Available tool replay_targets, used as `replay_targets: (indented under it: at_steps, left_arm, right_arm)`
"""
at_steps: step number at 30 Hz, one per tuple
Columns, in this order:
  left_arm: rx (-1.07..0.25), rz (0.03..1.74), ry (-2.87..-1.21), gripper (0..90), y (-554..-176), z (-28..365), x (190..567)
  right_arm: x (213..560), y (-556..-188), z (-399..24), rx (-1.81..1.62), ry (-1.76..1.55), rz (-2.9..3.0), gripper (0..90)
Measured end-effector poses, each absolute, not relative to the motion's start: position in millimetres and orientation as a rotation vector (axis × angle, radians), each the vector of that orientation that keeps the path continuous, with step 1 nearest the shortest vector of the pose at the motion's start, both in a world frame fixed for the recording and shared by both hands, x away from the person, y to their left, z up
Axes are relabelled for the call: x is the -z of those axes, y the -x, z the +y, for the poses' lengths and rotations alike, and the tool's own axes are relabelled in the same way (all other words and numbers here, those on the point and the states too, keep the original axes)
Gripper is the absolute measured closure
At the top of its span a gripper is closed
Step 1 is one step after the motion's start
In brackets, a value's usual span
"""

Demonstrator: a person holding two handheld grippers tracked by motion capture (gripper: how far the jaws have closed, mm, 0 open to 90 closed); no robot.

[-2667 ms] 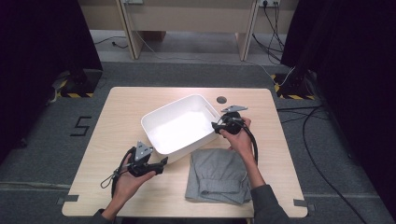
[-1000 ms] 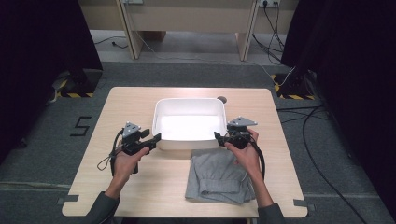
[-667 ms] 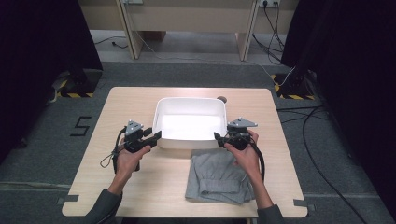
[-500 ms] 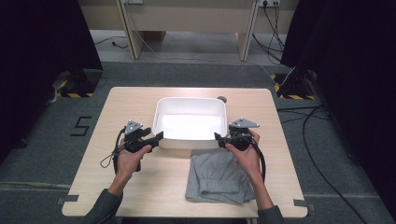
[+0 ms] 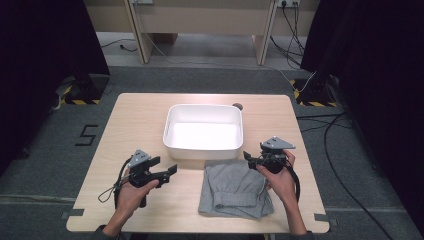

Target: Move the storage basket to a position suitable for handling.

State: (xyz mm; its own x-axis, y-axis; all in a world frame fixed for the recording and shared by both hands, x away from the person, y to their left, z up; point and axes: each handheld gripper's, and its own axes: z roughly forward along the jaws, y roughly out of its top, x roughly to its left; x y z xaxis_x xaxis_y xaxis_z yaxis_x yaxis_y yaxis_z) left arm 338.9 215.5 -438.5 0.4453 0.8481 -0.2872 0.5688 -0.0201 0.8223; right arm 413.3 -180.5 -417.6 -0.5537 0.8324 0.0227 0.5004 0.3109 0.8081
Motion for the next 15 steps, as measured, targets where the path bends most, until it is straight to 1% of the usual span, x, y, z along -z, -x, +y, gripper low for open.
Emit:
replay_targets:
  at_steps: [3, 8, 15]
  left_arm:
    - [-0.343, 1.226, -1.732, 18.1, -330, 212, 445]
    - [-0.311, 1.193, -1.777, 18.0, -317, 206, 456]
    - [-0.303, 1.17, -1.815, 16.7, -298, 203, 465]
  right_arm:
    - [421, -408, -188, -1.119, -1.183, 2.19, 26.7]
    - [427, -399, -200, -1.117, -1.207, 2.195, 26.0]
    - [436, -390, -207, -1.125, -1.198, 2.226, 21.6]
